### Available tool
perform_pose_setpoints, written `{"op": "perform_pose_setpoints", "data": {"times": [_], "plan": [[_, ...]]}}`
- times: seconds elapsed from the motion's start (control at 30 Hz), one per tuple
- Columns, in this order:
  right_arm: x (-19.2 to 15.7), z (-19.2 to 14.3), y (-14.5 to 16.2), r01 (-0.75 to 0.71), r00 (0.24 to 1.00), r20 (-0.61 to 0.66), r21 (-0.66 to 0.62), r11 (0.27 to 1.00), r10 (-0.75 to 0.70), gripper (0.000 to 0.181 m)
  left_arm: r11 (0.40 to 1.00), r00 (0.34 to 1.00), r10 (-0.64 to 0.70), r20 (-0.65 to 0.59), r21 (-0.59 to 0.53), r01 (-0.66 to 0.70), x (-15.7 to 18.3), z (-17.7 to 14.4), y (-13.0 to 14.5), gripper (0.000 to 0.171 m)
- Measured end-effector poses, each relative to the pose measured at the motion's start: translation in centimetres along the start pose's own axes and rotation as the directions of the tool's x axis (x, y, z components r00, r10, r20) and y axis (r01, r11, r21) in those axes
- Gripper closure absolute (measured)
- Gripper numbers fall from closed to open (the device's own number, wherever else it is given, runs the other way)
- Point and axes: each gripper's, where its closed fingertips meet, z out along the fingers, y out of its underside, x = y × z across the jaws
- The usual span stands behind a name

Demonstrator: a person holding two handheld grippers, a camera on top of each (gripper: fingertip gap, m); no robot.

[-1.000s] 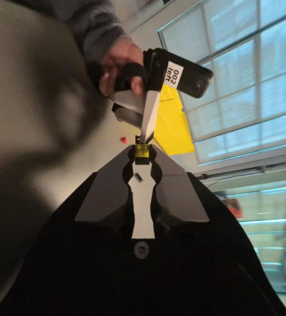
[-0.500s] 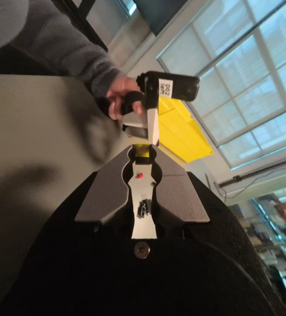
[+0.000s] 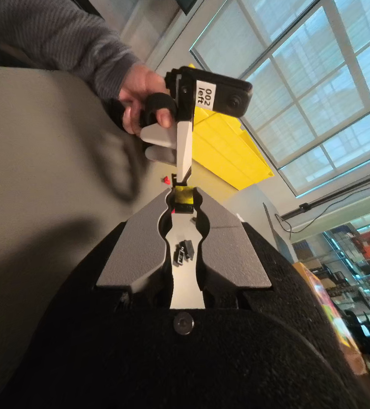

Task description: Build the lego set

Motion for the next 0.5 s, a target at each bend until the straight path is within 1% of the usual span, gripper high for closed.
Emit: {"op": "perform_pose_setpoints", "data": {"times": [0.13,0.2,0.23,0.33,0.4,0.5], "plan": [[-0.3,0.3,0.9,-0.078,0.996,0.034,-0.059,0.995,0.08,0.167,0.983,0.989,-0.136,0.049,-0.118,0.141,-1.5,1.0,1.2,0.165],[-0.3,0.5,1.1,-0.139,0.988,0.049,-0.079,0.987,0.143,0.167,0.971,0.984,-0.171,0.054,-0.162,0.177,-1.7,1.4,1.6,0.164],[-0.2,0.5,1.1,-0.159,0.985,0.05,-0.084,0.984,0.164,0.167,0.969,0.983,-0.174,0.059,-0.166,0.181,-1.8,1.5,1.6,0.164],[0.0,0.5,1.5,-0.173,0.983,0.041,-0.108,0.979,0.178,0.167,0.975,0.984,-0.153,0.088,-0.147,0.164,-2.1,1.6,1.5,0.163],[-0.1,0.6,1.7,-0.146,0.988,0.037,-0.119,0.982,0.152,0.168,0.988,0.986,-0.106,0.132,-0.099,0.12,-2.3,1.4,1.0,0.146],[-0.5,0.8,1.7,-0.075,0.996,0.029,-0.119,0.99,0.079,0.168,0.998,0.986,-0.053,0.159,-0.025,0.058,-2.2,0.7,0.3,0.135]]}}
